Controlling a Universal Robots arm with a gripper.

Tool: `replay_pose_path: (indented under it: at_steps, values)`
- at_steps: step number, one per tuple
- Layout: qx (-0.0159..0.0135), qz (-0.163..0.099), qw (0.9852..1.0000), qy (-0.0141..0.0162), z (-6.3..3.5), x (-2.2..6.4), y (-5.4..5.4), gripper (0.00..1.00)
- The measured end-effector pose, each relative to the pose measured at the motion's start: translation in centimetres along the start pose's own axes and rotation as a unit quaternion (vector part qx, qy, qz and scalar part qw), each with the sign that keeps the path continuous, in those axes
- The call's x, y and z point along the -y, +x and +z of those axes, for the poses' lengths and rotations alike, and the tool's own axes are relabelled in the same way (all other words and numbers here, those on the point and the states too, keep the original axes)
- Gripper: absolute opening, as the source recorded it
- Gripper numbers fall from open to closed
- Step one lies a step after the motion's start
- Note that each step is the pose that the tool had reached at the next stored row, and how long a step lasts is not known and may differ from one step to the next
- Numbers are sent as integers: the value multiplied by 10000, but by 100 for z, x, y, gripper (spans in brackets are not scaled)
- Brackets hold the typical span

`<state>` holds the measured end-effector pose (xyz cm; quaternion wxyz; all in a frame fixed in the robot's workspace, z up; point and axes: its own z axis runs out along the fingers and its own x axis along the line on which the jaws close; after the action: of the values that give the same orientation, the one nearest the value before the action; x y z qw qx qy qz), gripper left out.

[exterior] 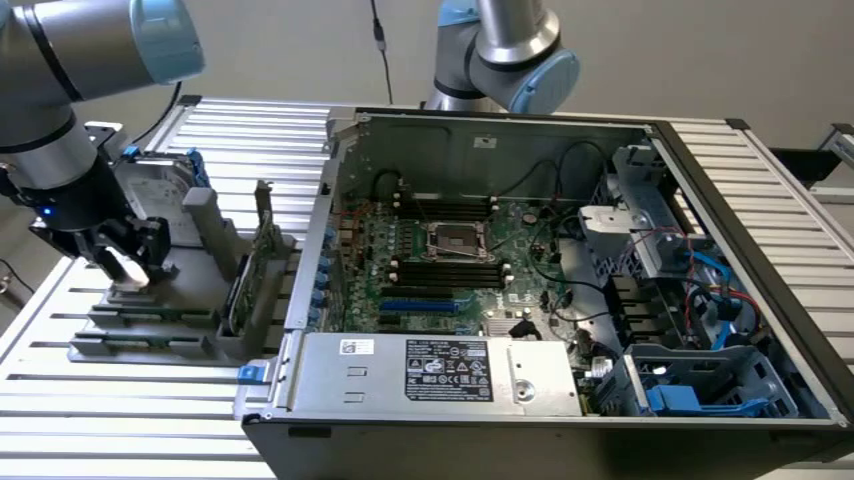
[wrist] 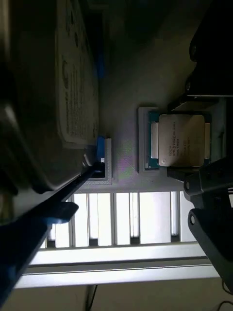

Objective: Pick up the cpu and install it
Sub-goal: 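Pick up the cpu and move it towards the insertion slot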

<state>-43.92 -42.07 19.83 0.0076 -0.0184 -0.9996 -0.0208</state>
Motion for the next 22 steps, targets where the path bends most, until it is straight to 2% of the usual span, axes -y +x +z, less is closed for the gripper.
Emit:
replay_pose_path:
  at_steps: [9, 22]
  values:
    - [-1, 1, 10000, -3, -324, -14, 7, 55]
    - [-1, 0, 10000, -4, -909, -41, -6, 55]
